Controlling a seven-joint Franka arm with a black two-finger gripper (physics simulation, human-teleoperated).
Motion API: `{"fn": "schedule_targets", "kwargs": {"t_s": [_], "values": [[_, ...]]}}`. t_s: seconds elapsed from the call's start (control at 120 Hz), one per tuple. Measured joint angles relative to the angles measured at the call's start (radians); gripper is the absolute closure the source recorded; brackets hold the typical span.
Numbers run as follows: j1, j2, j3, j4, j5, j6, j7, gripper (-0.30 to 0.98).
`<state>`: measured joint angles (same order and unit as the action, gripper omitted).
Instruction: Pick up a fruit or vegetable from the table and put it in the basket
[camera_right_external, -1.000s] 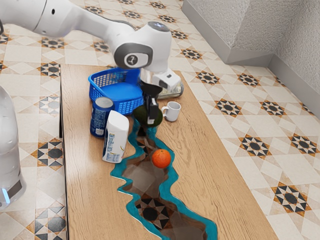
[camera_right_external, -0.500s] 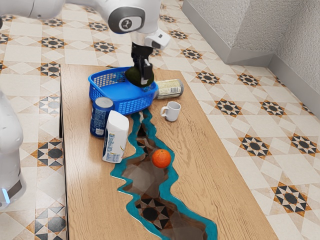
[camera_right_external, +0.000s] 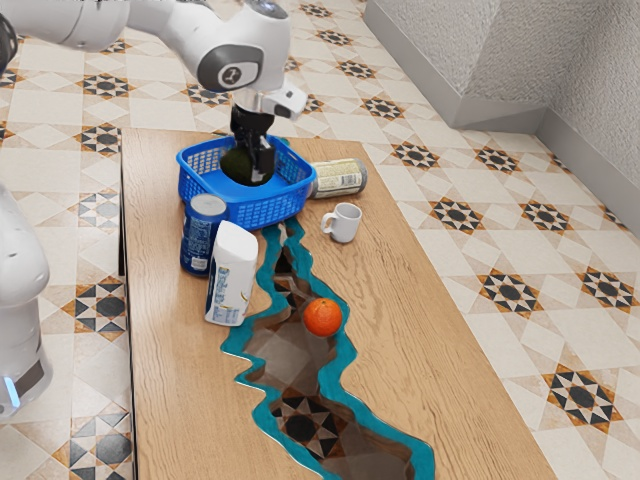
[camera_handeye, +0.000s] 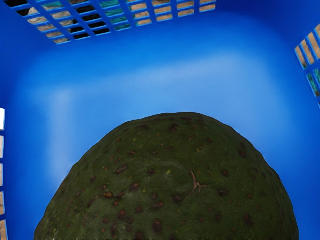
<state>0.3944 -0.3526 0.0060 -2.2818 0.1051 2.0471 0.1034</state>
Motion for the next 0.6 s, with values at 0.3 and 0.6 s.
{"fn": "schedule_targets", "kwargs": {"t_s": [0.3,0.6], "values": [[0.002,0.008,0.001,-0.047,-0.007,0.083,-0.011,0.10],[0.003,0.007,0.002,-0.045,-0.012,0.087,-0.010,0.04]]}}
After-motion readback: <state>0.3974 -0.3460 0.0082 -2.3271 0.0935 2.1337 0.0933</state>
